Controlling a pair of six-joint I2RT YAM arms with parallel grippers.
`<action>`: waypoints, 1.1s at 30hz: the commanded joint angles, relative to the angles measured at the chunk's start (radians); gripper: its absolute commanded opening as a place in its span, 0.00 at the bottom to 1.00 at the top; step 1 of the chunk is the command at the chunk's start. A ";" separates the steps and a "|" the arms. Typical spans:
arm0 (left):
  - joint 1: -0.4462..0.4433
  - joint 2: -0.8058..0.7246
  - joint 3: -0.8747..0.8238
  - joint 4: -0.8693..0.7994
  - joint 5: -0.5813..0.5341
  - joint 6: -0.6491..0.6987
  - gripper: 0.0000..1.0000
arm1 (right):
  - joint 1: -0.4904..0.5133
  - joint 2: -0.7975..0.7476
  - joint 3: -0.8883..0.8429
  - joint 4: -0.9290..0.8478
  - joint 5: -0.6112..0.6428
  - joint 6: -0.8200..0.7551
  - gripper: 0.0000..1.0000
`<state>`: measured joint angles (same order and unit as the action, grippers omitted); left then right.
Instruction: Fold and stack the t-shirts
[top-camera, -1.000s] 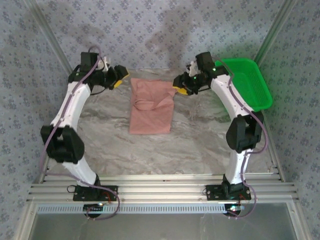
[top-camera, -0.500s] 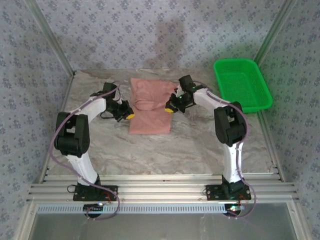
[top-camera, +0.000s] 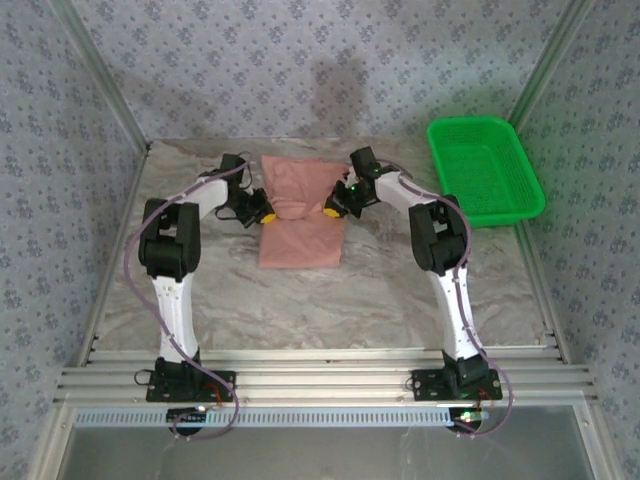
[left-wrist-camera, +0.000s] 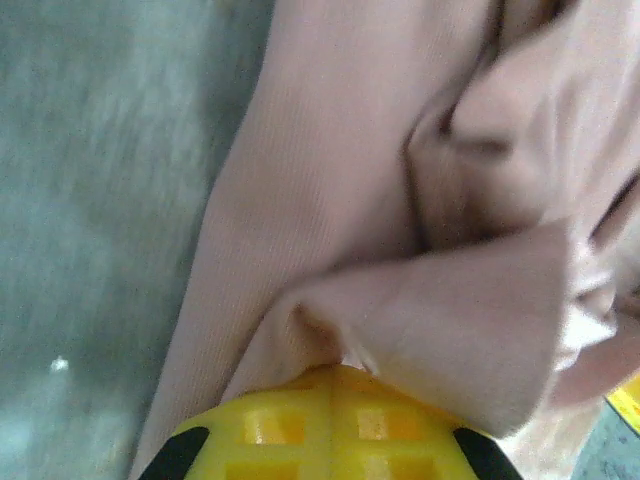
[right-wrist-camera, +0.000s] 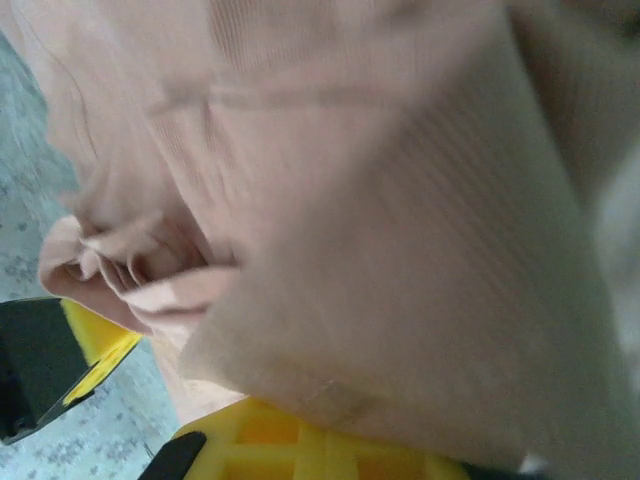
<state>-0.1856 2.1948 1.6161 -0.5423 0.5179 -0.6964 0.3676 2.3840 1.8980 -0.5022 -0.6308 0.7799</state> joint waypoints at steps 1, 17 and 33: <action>0.000 0.058 0.123 -0.030 -0.030 -0.007 0.04 | -0.021 0.058 0.103 -0.025 0.014 0.040 0.02; 0.057 -0.192 0.123 0.126 -0.014 -0.067 0.59 | -0.062 -0.105 0.140 -0.094 0.040 -0.024 0.45; 0.074 -0.767 -0.630 0.130 0.113 -0.013 0.82 | 0.028 -0.720 -0.795 0.148 -0.007 -0.067 0.81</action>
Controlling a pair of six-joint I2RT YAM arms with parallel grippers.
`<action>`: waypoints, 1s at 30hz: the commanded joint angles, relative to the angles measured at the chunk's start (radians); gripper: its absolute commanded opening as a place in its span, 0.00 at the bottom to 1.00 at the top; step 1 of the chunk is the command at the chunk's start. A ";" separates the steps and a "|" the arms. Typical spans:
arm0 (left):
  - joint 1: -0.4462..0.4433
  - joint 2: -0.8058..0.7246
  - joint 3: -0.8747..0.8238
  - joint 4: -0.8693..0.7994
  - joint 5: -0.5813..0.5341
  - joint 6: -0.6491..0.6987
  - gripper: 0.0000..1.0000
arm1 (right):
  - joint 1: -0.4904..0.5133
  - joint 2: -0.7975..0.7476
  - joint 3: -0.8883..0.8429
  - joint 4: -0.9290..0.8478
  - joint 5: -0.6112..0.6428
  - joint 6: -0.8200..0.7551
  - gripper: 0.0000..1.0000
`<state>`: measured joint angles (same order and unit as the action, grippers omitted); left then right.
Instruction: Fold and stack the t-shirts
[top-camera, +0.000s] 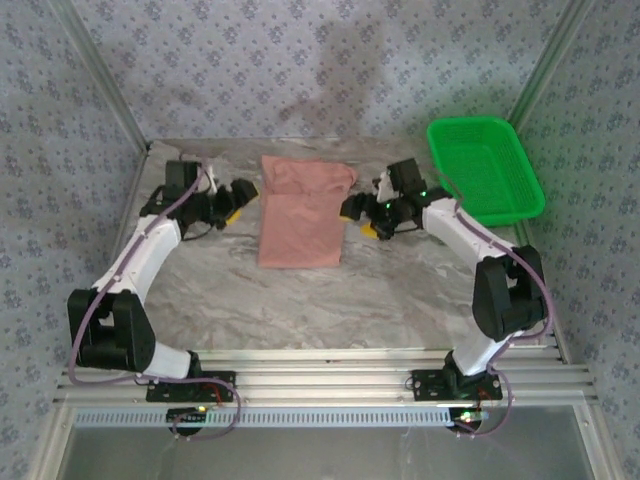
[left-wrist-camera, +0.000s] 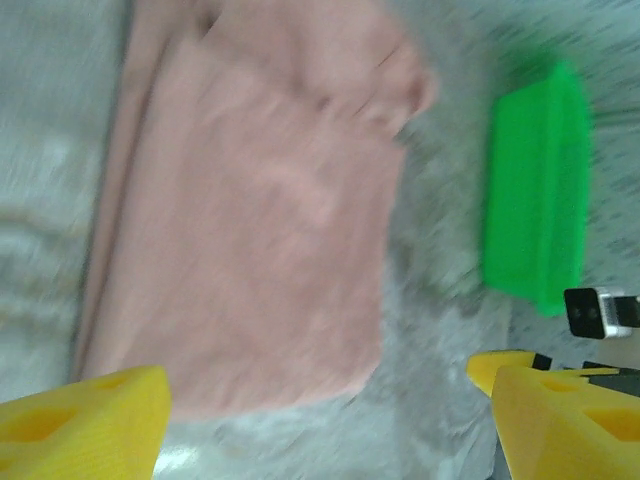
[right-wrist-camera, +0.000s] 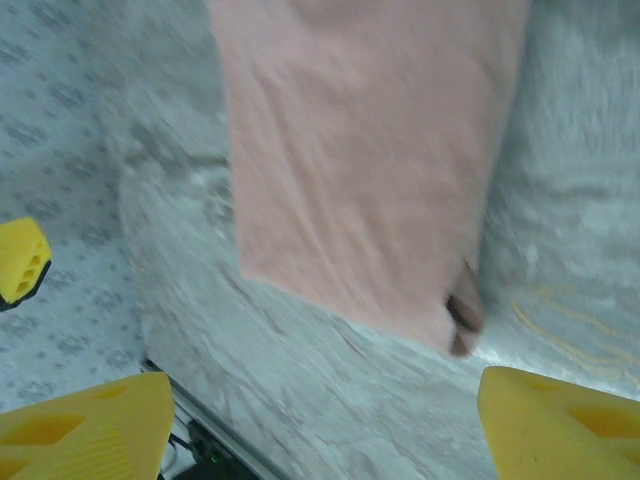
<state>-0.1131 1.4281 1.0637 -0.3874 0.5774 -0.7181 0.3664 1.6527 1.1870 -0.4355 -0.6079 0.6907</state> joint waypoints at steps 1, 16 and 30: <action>-0.001 -0.001 -0.104 -0.005 0.070 0.001 0.82 | 0.045 0.016 -0.097 0.099 -0.027 0.020 0.81; -0.022 0.181 -0.230 0.083 0.071 -0.038 0.66 | 0.103 0.195 -0.124 0.253 -0.017 0.092 0.72; -0.077 0.329 -0.184 0.181 0.068 -0.079 0.53 | 0.122 0.269 -0.056 0.259 -0.029 0.125 0.46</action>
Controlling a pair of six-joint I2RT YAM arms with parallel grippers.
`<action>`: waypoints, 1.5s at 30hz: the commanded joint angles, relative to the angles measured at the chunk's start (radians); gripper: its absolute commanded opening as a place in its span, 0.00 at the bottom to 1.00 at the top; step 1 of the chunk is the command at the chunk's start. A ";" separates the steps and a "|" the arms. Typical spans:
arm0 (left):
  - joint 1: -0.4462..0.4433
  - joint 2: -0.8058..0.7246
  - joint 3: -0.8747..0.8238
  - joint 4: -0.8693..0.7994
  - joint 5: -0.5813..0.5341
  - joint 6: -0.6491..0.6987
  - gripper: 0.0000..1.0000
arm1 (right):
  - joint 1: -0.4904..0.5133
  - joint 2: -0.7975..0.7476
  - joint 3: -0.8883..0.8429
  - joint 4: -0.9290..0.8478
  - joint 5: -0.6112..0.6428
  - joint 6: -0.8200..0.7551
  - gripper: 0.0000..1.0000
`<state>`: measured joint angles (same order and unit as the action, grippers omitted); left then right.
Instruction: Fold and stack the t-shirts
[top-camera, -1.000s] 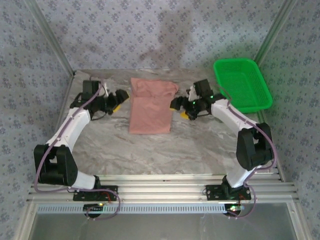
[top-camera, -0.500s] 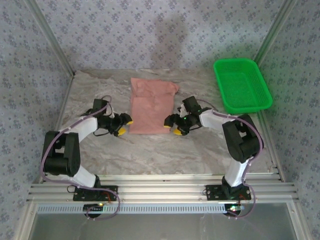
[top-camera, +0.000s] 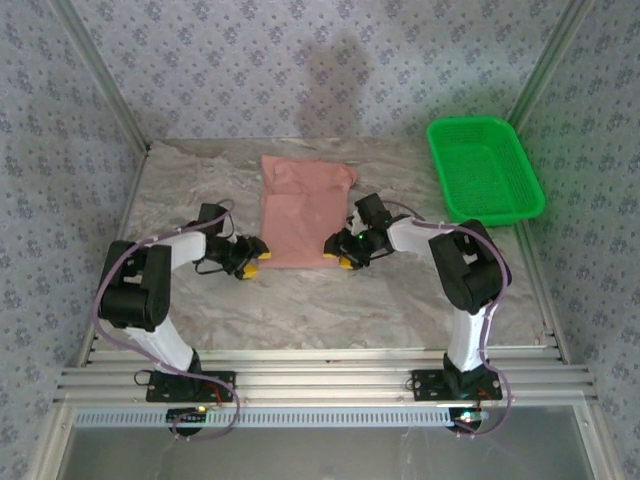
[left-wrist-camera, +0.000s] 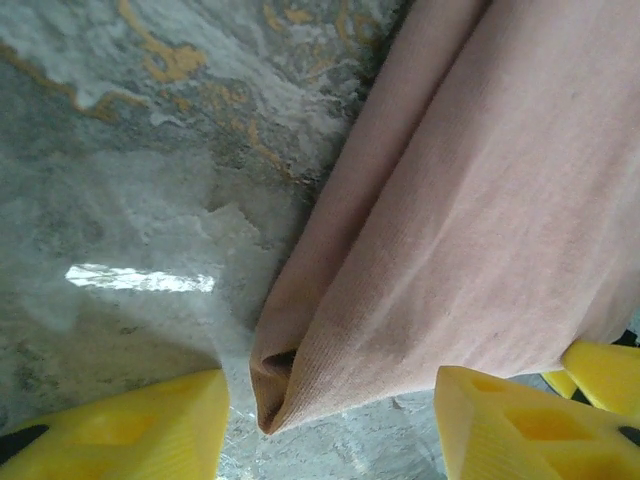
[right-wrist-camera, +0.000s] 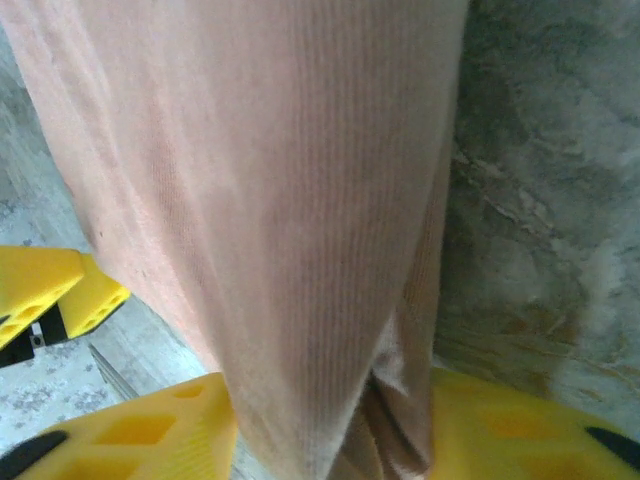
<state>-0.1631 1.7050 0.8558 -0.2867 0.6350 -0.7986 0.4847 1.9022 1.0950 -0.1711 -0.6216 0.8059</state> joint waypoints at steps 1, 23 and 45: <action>-0.029 0.053 0.028 0.083 0.011 -0.005 0.51 | 0.003 0.020 0.043 -0.014 -0.015 0.006 0.44; -0.059 -0.092 -0.061 -0.054 -0.089 0.051 0.00 | 0.012 -0.052 -0.051 -0.087 -0.002 0.017 0.05; -0.271 -0.786 -0.345 -0.352 -0.238 -0.201 0.00 | 0.331 -0.448 -0.295 -0.247 0.150 0.264 0.01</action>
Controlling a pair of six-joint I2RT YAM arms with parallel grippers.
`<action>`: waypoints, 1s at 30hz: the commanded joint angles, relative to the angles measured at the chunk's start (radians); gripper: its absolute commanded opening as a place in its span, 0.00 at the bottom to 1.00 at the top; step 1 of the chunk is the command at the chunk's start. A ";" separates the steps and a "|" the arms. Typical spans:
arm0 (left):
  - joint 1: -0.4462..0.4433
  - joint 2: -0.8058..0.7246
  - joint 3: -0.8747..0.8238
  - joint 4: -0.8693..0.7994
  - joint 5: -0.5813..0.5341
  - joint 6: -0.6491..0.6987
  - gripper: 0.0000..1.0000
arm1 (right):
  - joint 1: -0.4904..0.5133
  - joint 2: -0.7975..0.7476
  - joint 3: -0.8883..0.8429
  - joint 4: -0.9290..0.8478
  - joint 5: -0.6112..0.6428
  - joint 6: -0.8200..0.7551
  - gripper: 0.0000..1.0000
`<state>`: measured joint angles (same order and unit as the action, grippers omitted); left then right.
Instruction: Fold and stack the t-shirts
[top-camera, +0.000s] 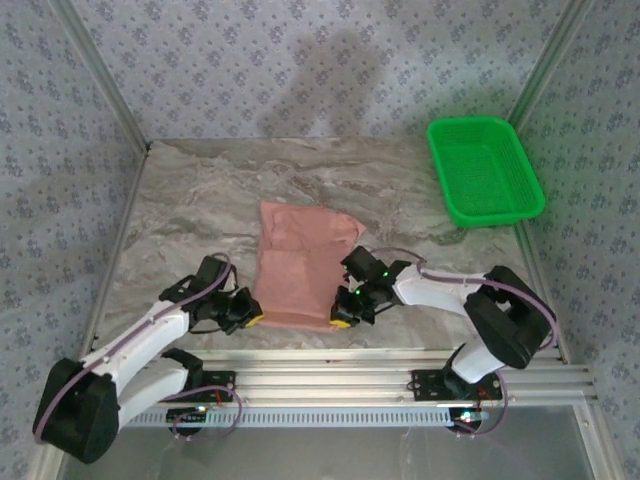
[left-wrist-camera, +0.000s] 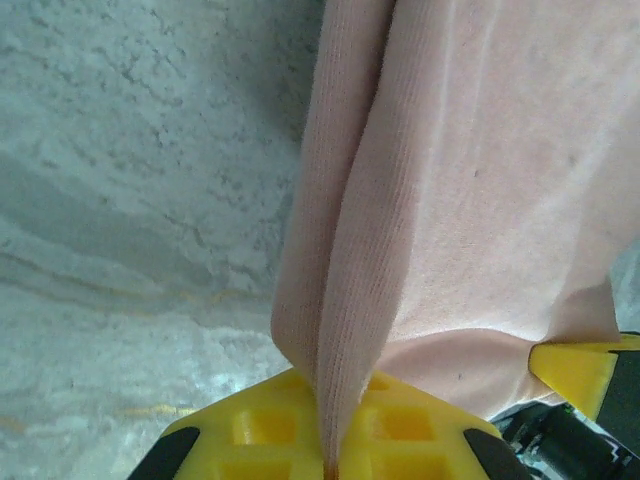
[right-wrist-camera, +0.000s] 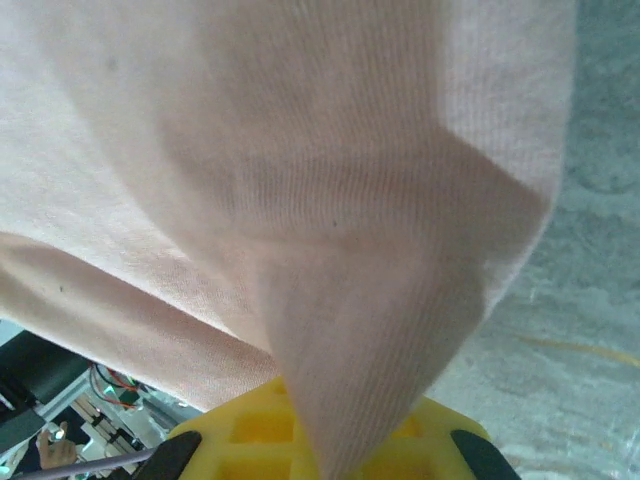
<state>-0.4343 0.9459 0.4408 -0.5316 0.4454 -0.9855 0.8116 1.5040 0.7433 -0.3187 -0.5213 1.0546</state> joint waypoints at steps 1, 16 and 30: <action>0.002 -0.026 0.093 -0.124 -0.047 -0.005 0.00 | 0.003 -0.058 0.079 -0.132 0.055 0.005 0.02; 0.136 0.162 0.403 -0.112 0.074 0.077 0.00 | -0.134 -0.050 0.392 -0.383 0.042 -0.141 0.04; 0.227 0.501 0.725 -0.054 0.131 0.172 0.00 | -0.327 0.191 0.698 -0.482 -0.040 -0.320 0.05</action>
<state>-0.2276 1.4109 1.0958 -0.6025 0.5655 -0.8566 0.5156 1.6566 1.3842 -0.7292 -0.5411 0.8005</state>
